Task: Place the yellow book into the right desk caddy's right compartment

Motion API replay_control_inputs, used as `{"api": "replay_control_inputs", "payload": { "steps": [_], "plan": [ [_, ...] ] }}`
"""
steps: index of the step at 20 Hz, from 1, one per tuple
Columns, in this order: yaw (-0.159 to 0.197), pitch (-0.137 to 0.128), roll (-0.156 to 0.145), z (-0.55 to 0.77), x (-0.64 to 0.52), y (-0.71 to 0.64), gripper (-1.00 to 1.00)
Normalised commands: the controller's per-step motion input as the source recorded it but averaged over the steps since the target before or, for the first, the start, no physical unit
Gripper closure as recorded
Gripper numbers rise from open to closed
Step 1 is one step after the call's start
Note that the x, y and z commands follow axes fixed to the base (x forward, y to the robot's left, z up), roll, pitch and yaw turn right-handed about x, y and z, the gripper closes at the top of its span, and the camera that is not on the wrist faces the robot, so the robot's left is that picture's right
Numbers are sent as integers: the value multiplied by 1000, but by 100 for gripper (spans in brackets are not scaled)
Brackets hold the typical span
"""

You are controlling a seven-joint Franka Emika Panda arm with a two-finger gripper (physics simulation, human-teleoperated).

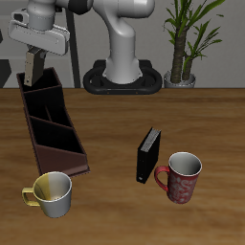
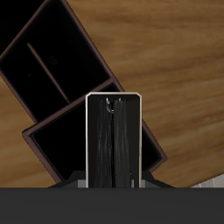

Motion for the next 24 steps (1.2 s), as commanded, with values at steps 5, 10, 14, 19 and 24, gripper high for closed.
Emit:
{"api": "replay_control_inputs", "payload": {
  "steps": [5, 10, 14, 19, 24],
  "plan": [
    [-13, 24, 9, -171, 28, -17, 100],
    [8, 18, 7, -231, 39, -3, 100],
    [2, 22, -4, -172, 113, -61, 100],
    [-14, 25, -9, -173, 61, -65, 100],
    [-2, 23, -2, -215, 11, 6, 100]
  ]
}}
